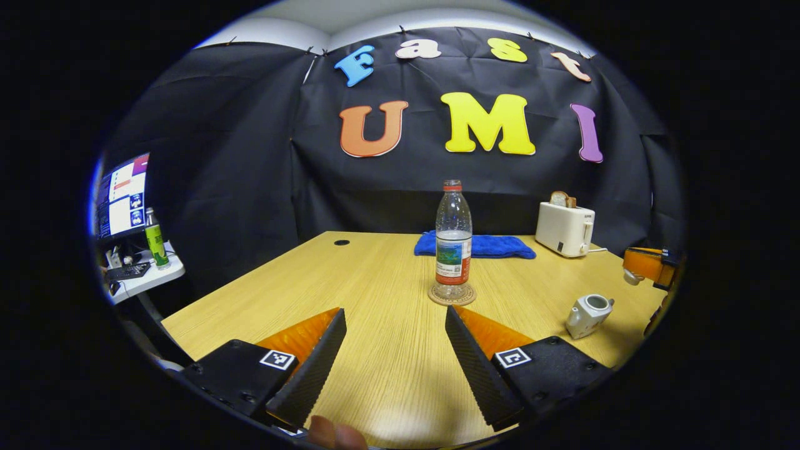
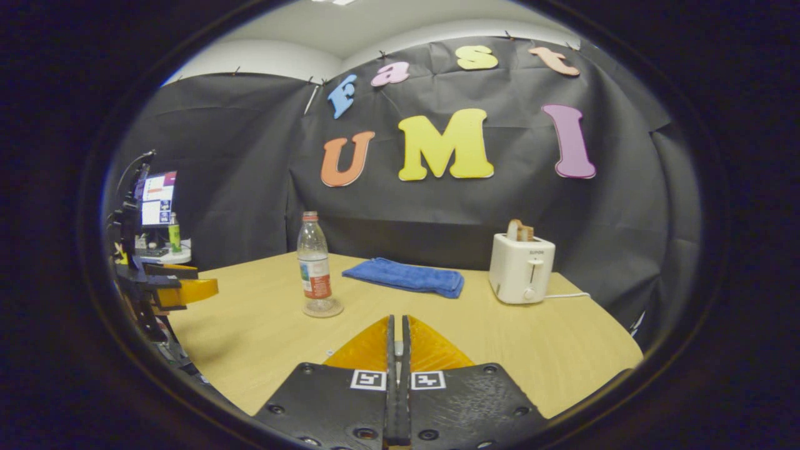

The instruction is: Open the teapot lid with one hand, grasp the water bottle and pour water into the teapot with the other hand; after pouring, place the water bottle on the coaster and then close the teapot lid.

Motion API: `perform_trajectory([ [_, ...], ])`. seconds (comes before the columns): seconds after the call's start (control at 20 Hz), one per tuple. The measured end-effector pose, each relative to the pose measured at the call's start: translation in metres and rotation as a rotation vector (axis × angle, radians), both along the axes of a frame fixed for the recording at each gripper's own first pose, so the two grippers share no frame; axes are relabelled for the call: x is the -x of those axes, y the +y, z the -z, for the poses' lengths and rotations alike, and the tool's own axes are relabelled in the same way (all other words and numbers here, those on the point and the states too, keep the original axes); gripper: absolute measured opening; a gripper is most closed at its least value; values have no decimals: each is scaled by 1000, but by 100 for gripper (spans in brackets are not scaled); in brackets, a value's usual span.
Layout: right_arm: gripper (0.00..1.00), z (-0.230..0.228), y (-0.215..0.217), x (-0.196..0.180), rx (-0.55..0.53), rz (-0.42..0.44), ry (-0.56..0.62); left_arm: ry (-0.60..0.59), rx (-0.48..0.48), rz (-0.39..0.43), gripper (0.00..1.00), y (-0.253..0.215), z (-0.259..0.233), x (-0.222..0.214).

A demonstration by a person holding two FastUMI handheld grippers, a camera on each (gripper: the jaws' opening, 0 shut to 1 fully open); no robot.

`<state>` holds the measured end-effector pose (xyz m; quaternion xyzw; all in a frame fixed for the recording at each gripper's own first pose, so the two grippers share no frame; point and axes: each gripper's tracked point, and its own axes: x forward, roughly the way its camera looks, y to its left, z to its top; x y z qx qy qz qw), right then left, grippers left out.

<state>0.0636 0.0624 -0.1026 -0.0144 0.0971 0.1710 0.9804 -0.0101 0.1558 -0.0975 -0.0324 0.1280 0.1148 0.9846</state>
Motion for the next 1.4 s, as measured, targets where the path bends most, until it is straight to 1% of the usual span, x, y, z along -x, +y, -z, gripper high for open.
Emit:
perform_trajectory([
  [0.2, 0, 18, 22, -8, 16, -34, 22, -20, -34, -52, 100, 9, 3, 25],
  [0.35, 0, 24, 31, -9, 27, -45, 21, -36, -33, -74, 100, 12, -1, 33],
  [0.5, 0, 30, 37, -11, 40, -48, 21, -40, -56, -103, 100, 21, -4, 38],
  [0.55, 0, 33, 36, -12, 43, -44, 22, -40, -56, -107, 100, 21, -5, 39],
  [0.6, 2, 34, 35, -13, 40, -42, 26, -43, -53, -108, 100, 21, -6, 40],
  [0.65, 0, 36, 35, -14, 39, -41, 28, -44, -50, -107, 100, 22, -7, 41],
  [0.9, 0, 45, 33, -14, 37, -39, 44, -42, -51, -121, 100, 23, -6, 40],
  [1.3, 0, 51, 33, -17, 46, -28, 35, -48, -57, -108, 100, 16, -13, 38],
  [1.35, 5, 50, 33, -15, 47, -26, 32, -46, -57, -108, 100, 15, -12, 39],
  [1.4, 5, 49, 33, -13, 42, -28, 30, -47, -57, -106, 100, 14, -14, 39],
])
